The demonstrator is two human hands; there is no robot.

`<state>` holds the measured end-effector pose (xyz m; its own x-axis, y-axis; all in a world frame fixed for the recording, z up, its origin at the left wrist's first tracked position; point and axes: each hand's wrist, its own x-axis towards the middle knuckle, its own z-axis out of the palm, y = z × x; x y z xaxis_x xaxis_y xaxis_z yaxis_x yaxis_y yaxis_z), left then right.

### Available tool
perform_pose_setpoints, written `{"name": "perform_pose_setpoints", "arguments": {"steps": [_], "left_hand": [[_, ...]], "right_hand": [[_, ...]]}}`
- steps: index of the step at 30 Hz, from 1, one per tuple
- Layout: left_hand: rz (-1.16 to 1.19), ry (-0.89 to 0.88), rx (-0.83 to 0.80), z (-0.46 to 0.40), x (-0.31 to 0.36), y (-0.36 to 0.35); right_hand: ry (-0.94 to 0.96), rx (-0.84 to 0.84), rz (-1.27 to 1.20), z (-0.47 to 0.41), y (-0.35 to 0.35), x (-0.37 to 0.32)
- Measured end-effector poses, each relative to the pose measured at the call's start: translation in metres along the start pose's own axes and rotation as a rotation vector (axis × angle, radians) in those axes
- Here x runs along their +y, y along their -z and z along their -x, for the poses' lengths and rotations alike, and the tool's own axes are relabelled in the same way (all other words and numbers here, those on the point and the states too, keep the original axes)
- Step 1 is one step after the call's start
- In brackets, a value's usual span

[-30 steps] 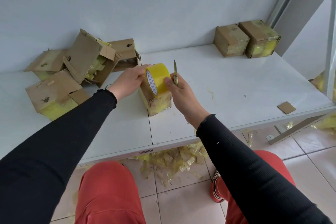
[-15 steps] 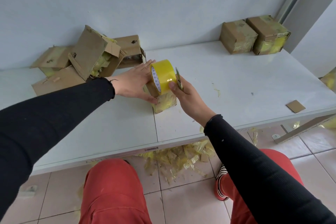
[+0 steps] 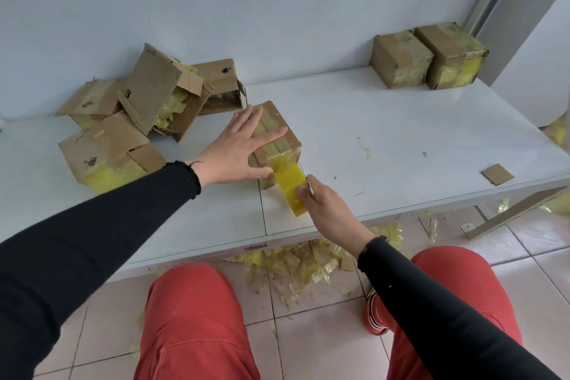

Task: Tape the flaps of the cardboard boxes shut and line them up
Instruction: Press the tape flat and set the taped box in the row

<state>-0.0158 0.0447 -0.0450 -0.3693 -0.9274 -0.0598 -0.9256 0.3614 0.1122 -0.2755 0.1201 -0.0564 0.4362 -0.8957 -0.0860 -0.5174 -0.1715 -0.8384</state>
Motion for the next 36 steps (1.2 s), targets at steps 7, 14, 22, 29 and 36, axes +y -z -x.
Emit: {"name": "perform_pose_setpoints", "arguments": {"steps": [7,14,22,29,36], "left_hand": [[0.523,0.066,0.007,0.004,0.007,0.029],[1.041,0.079,0.335,0.001,0.025,0.028],[0.917,0.117,0.316,-0.005,0.004,0.029],[0.861,0.094,0.136,-0.017,-0.011,0.039],[0.583,0.113,0.055,-0.035,-0.003,0.064]], "right_hand": [[0.123,0.093,-0.322,0.011,0.029,-0.020],[0.260,0.061,-0.499,-0.017,0.061,-0.061],[0.170,0.116,-0.467,-0.045,0.046,-0.071],[0.142,0.246,-0.377,-0.020,0.027,-0.063],[-0.165,0.191,-0.274,0.004,-0.002,-0.013]]}}
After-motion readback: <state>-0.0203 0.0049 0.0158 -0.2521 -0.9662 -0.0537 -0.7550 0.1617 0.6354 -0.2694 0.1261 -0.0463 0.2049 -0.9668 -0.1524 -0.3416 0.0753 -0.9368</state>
